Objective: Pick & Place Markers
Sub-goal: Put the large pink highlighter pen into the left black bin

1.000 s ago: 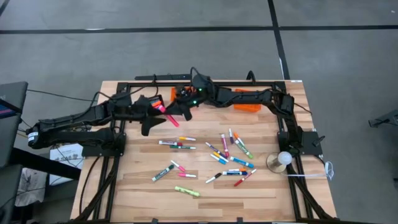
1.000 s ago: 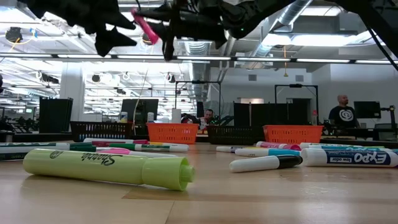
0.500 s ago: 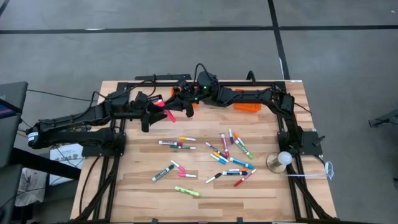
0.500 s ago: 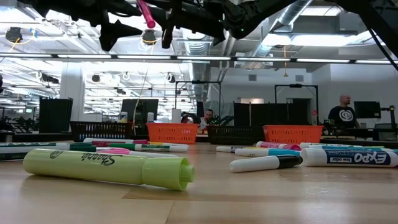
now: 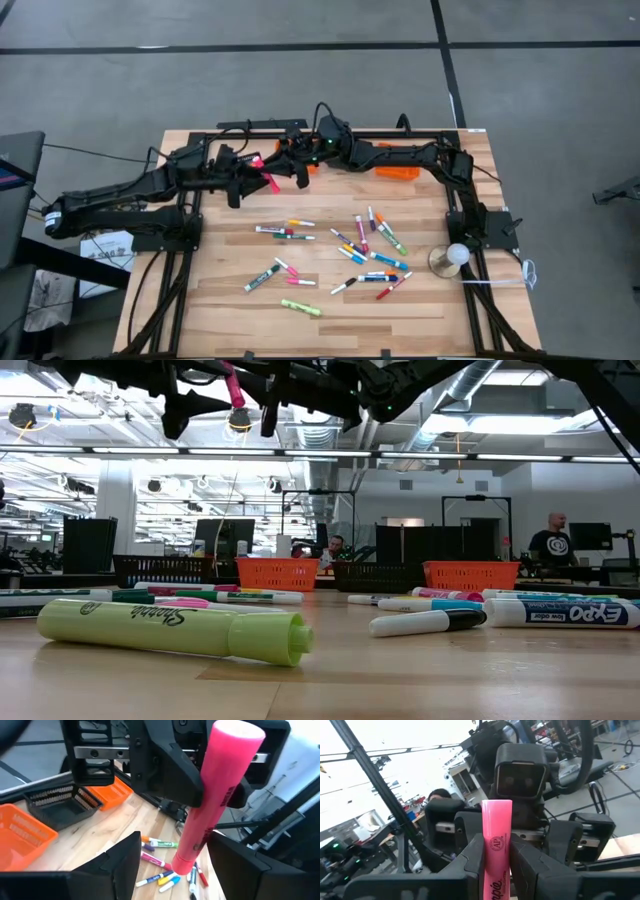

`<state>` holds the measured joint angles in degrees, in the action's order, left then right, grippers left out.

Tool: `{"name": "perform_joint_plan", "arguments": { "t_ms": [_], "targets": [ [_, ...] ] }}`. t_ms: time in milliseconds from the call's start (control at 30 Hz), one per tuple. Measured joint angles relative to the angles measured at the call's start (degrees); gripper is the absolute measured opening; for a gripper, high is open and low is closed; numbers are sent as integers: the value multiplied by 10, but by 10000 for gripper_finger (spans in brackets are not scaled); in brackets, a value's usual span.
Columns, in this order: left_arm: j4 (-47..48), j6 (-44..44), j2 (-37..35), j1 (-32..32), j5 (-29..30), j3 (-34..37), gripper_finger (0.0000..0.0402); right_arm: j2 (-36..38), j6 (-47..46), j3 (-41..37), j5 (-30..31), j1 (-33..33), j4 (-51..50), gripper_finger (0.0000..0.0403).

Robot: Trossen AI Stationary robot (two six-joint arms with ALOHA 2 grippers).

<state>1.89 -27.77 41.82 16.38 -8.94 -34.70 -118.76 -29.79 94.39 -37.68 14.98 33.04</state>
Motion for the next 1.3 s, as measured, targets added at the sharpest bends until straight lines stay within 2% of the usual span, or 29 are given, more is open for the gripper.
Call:
{"name": "perform_joint_plan", "arguments": {
  "t_ms": [200, 433, 667, 967, 1133, 1300],
  "targets": [
    [-47, 2, 49, 0, 3, 0, 234, 0, -1, 0, 33, -3, 5, 53],
    [-83, 10, 99, 0, 1, 0, 215, -1, 1, 0, 38, -3, 5, 53],
    [-105, 28, 87, 0, -4, 0, 181, -1, 0, 0, 37, -3, 4, 53],
    [-103, 35, 57, 0, -3, 0, 161, -1, 1, 0, 36, -3, 0, 53],
    [-82, 34, 57, 0, -5, 0, 128, -1, 3, 0, 46, -3, 0, 53],
    [-80, 34, 57, 0, -10, 0, 75, -1, 3, 0, 49, -3, -2, 53]
  ]
}}
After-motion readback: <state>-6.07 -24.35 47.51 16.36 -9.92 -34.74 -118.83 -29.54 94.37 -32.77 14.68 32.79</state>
